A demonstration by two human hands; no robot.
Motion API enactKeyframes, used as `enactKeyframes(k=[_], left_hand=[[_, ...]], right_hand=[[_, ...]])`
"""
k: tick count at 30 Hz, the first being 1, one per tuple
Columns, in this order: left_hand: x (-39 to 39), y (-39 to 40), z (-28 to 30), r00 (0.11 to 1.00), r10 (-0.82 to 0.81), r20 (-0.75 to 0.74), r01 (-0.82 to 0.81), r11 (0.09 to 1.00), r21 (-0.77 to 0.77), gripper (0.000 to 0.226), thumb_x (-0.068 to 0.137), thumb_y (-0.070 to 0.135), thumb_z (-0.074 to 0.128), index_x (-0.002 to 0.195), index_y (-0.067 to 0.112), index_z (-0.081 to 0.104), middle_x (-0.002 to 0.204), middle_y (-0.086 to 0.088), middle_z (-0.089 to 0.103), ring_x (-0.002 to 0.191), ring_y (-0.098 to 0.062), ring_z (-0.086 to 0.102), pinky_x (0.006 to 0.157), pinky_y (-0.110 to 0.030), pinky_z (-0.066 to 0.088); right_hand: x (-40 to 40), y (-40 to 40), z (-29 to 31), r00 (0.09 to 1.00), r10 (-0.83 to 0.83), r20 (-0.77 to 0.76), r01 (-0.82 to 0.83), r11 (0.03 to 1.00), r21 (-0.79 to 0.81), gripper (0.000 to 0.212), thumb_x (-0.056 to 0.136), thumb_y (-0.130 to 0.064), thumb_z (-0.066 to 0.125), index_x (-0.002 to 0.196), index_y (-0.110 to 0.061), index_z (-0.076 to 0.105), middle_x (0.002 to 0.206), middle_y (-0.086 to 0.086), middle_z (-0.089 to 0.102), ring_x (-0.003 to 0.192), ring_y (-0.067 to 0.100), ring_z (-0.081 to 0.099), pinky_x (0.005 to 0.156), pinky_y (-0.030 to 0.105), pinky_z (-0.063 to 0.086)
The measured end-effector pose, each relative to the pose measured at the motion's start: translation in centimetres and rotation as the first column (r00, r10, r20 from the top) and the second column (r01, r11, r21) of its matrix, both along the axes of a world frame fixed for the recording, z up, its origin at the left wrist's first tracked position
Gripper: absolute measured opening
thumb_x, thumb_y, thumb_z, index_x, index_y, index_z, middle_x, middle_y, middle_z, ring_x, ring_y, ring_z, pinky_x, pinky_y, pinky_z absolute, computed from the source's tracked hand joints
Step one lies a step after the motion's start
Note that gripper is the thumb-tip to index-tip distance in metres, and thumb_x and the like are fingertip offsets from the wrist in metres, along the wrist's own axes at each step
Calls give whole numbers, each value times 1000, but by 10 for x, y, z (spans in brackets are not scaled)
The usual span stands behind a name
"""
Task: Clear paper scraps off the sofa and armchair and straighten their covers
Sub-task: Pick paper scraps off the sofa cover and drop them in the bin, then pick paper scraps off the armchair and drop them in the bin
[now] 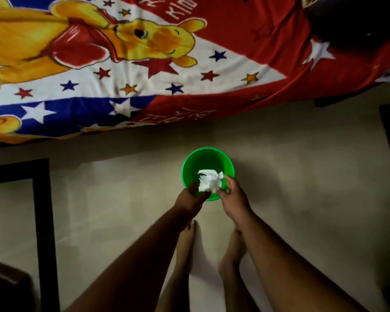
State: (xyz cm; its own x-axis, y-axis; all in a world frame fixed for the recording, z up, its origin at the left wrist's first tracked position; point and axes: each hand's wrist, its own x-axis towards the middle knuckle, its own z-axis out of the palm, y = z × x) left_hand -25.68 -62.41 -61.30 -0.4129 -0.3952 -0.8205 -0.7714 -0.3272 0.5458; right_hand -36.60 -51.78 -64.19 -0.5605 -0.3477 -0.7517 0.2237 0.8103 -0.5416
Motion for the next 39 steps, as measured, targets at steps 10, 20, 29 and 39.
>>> enactKeyframes(k=[10, 20, 29, 39], left_hand=[[8, -9, 80, 997, 81, -2, -81, 995, -50, 80, 83, 61, 65, 145, 12, 51, 136, -10, 63, 124, -33, 60, 106, -51, 47], [12, 17, 308, 996, -52, -75, 48, 997, -61, 62, 98, 45, 60, 148, 12, 46, 142, -19, 56, 131, -37, 53, 108, -47, 42], [-31, 84, 451, 893, -397, -210, 371, 916, -151, 64, 94, 52, 62, 138, 6, 55, 137, -19, 59, 125, -36, 56, 98, -39, 47], [-107, 274, 543, 577, -745, -335, 673, 666, -322, 64, 97, 52, 57, 146, 12, 47, 150, -17, 48, 135, -37, 48, 110, -42, 40]], right_hand=[[5, 8, 89, 993, -115, 38, 118, 991, -63, 53, 100, -26, 61, 149, -20, 44, 150, 12, 49, 138, 23, 47, 111, 39, 42], [21, 52, 318, 925, -378, 30, 376, 905, -202, 52, 100, -20, 61, 148, -11, 43, 152, 17, 45, 139, 24, 45, 102, 24, 38], [28, 166, 473, 738, -672, -65, 610, 705, -363, 55, 101, -32, 58, 151, -16, 40, 155, 5, 44, 138, 21, 47, 105, 30, 40], [39, 351, 555, 328, -938, -116, 758, 334, -560, 49, 98, -37, 62, 142, -21, 49, 134, -1, 54, 121, 15, 52, 92, 26, 38]])
